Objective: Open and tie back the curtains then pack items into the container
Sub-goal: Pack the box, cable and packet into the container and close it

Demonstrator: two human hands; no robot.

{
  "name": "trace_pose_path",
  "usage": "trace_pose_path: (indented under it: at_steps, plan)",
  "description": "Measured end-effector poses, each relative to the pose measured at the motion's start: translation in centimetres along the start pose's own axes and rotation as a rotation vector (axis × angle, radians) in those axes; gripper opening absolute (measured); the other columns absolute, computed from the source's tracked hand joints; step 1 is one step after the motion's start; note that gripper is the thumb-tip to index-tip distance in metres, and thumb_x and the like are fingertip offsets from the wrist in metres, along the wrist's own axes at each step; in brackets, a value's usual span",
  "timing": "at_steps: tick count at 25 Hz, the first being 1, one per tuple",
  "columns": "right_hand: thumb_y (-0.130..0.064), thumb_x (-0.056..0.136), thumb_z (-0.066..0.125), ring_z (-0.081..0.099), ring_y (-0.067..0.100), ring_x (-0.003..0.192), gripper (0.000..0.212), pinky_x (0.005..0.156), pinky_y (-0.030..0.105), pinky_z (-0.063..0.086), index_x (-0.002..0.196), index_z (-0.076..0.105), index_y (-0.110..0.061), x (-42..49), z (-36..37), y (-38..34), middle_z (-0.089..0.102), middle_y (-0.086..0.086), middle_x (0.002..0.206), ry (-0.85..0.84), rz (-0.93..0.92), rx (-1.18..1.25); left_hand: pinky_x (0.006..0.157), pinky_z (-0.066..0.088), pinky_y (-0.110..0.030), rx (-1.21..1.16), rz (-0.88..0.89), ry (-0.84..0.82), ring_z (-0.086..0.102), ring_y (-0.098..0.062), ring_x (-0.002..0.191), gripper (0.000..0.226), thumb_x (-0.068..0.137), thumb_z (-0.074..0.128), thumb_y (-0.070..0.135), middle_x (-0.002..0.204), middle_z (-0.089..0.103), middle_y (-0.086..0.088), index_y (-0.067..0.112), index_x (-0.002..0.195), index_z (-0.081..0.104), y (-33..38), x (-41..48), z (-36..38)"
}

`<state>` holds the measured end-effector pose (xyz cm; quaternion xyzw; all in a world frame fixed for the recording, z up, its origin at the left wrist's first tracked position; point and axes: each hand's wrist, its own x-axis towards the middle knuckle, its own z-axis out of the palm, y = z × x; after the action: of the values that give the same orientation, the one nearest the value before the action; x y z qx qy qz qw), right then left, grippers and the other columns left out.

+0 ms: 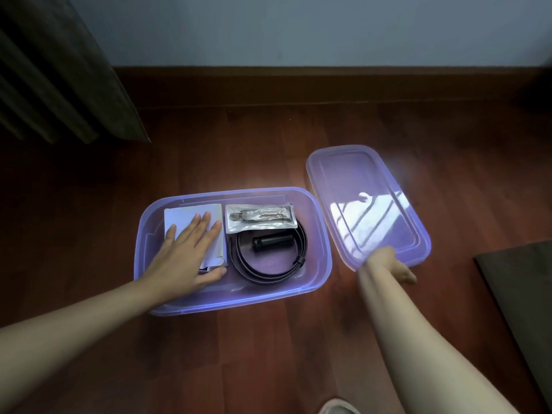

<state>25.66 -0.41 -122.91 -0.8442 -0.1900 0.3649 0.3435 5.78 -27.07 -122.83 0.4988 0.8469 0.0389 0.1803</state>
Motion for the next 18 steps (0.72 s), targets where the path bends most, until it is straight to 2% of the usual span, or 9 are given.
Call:
trace_pose_path:
  at_steps: [2,4,7,9,11,12,14,16,18]
  plan:
    - [-0.008,0.086,0.052,0.054,0.024,0.102,0.051,0.087,0.034,0.042,0.133,0.033,-0.006,-0.6,0.0,-1.2,0.052,0.008,0.122,-0.131,0.006,0.294,0.115,0.003,-0.040,-0.156,0.037,0.133,0.002,-0.014,0.145,0.100,0.073,0.015,0.083,0.157,0.010,-0.001,0.015,0.146,0.028,0.0,0.2,-0.4]
    - [-0.003,0.085,0.049,0.052,0.016,0.088,0.046,0.077,0.029,0.043,0.130,0.044,-0.012,-0.8,-0.2,-2.2,0.055,-0.003,0.104,-0.275,0.087,0.461,0.114,0.008,-0.033,-0.303,0.066,0.300,0.020,-0.014,0.141,0.091,0.082,0.016,0.077,0.151,0.028,-0.001,0.010,0.136,0.045,0.3,0.6,-1.2]
    - [-0.007,0.083,0.054,0.059,0.017,0.085,0.026,0.074,0.029,0.051,0.107,0.062,-0.017,0.4,-0.1,-2.4,0.061,-0.002,0.102,-0.502,0.120,0.492,0.108,0.014,-0.016,-0.467,0.034,0.403,0.027,-0.004,0.133,0.071,0.086,0.032,0.062,0.143,0.033,0.008,0.011,0.133,0.049,1.0,1.6,-3.2]
    - [-0.007,0.084,0.053,0.063,0.018,0.086,0.022,0.073,0.031,0.056,0.099,0.062,-0.020,0.1,-0.2,-2.9,0.066,-0.002,0.095,-0.769,0.046,0.519,0.102,0.031,-0.022,-0.651,-0.123,0.389,0.044,-0.012,0.125,0.053,0.092,0.037,0.048,0.133,0.053,0.000,0.012,0.127,0.055,1.6,2.7,-4.3]
    - [-0.006,0.079,0.053,0.067,0.017,0.087,0.032,0.079,0.034,0.056,0.106,0.061,-0.021,-0.9,-0.5,-3.6,0.071,-0.002,0.094,-1.036,-0.049,0.491,0.096,0.042,-0.031,-1.243,-0.377,0.389,0.059,-0.025,0.111,0.040,0.099,0.036,0.038,0.104,0.069,-0.007,0.011,0.108,0.063,1.9,4.1,-6.2]
    - [-0.006,0.079,0.052,0.069,0.018,0.086,0.036,0.081,0.036,0.056,0.111,0.061,-0.019,-1.8,-0.9,-3.9,0.072,0.000,0.095,-1.158,-0.076,0.440,0.093,0.046,-0.031,-1.520,-0.470,0.381,0.063,-0.025,0.103,0.043,0.099,0.032,0.041,0.095,0.071,-0.005,0.011,0.100,0.064,1.5,4.7,-7.4]
    - [-0.002,0.083,0.049,0.070,0.020,0.083,0.040,0.076,0.035,0.059,0.120,0.058,-0.016,-3.1,-1.4,-4.0,0.071,0.005,0.100,-1.314,-0.113,0.246,0.078,0.055,-0.028,-1.902,-0.466,0.328,0.067,-0.023,0.092,0.054,0.094,0.028,0.054,0.095,0.073,-0.006,0.014,0.101,0.063,-0.4,4.8,-9.8]
    - [0.000,0.084,0.050,0.070,0.021,0.081,0.046,0.070,0.032,0.059,0.127,0.055,-0.014,-3.7,-1.4,-3.8,0.068,0.010,0.108,-1.372,-0.144,0.059,0.071,0.056,-0.028,-1.981,-0.398,0.292,0.069,-0.019,0.084,0.050,0.089,0.035,0.059,0.093,0.073,-0.002,0.019,0.104,0.060,-1.9,4.3,-11.6]
    - [0.002,0.084,0.050,0.070,0.022,0.080,0.047,0.066,0.031,0.058,0.129,0.053,-0.012,-4.0,-1.3,-3.9,0.066,0.014,0.113,-1.381,-0.137,-0.043,0.070,0.054,-0.026,-1.753,-0.424,0.306,0.068,-0.009,0.074,0.029,0.088,0.052,0.044,0.089,0.068,0.003,0.022,0.105,0.057,-2.4,3.6,-11.7]
